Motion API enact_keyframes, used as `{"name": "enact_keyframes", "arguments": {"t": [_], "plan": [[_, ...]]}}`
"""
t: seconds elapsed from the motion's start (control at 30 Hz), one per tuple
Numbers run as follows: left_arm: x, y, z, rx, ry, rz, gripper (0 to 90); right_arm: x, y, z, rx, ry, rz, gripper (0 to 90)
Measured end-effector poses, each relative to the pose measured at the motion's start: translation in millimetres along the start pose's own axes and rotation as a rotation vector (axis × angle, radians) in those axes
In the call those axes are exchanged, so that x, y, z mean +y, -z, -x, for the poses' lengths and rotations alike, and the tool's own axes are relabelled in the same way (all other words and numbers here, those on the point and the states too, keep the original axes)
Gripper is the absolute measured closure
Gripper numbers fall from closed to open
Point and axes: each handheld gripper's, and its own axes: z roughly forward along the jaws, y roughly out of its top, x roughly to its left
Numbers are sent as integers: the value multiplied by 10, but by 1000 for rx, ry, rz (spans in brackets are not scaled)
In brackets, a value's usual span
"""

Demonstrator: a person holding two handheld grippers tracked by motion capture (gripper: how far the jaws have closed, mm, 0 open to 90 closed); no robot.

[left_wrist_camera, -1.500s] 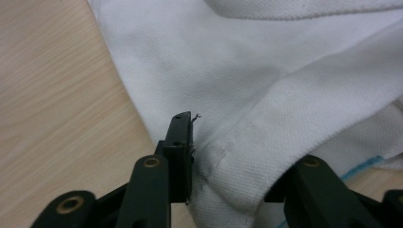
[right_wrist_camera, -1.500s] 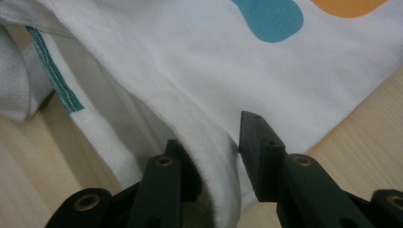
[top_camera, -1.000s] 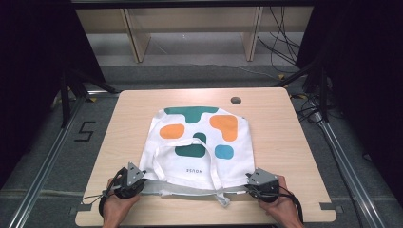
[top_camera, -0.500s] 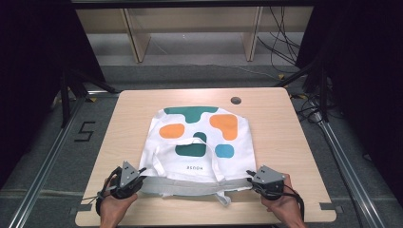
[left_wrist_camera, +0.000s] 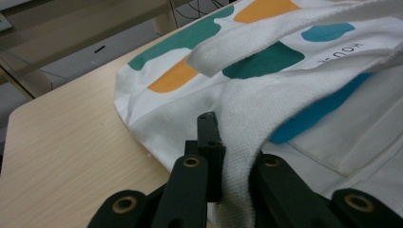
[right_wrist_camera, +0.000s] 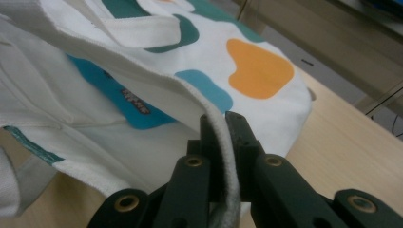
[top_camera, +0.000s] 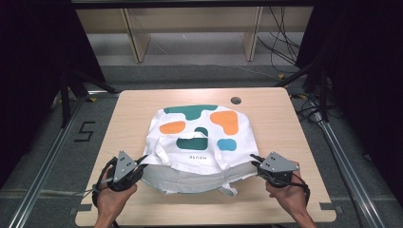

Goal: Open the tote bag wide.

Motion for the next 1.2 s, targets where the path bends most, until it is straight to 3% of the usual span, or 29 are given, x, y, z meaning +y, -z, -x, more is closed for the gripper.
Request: {"name": "enact_keyframes", "arguments": {"t": [0.1, 0.2, 0.33, 0.4, 0.7, 0.87, 0.93, 1.03, 1.1, 1.2], "plan": [[111, 23, -21, 1, 9, 32, 870, 120, 46, 74, -50, 63, 14, 881], [243, 93, -44, 6, 10, 72, 870, 259, 141, 172, -86, 77, 35, 883], [427, 190, -38, 15, -19, 113, 870, 415, 280, 301, -144, 105, 72, 884], [540, 245, -39, 30, -50, 135, 870, 525, 368, 345, -169, 157, 81, 885], [962, 537, -44, 68, -113, 246, 872, 989, 776, 549, -196, 212, 129, 886], [1130, 717, -47, 40, -99, 321, 872, 1185, 1001, 587, -190, 240, 157, 886], [1214, 766, -45, 50, -126, 345, 872, 1247, 1094, 599, -188, 245, 160, 886], [1274, 700, -80, 30, -83, 354, 872, 1294, 1132, 659, -189, 228, 173, 886], [1256, 573, -122, 24, -62, 357, 871, 1270, 1078, 706, -191, 215, 165, 886], [1197, 425, -213, -15, -30, 330, 869, 1204, 946, 778, -180, 196, 147, 885]]}}
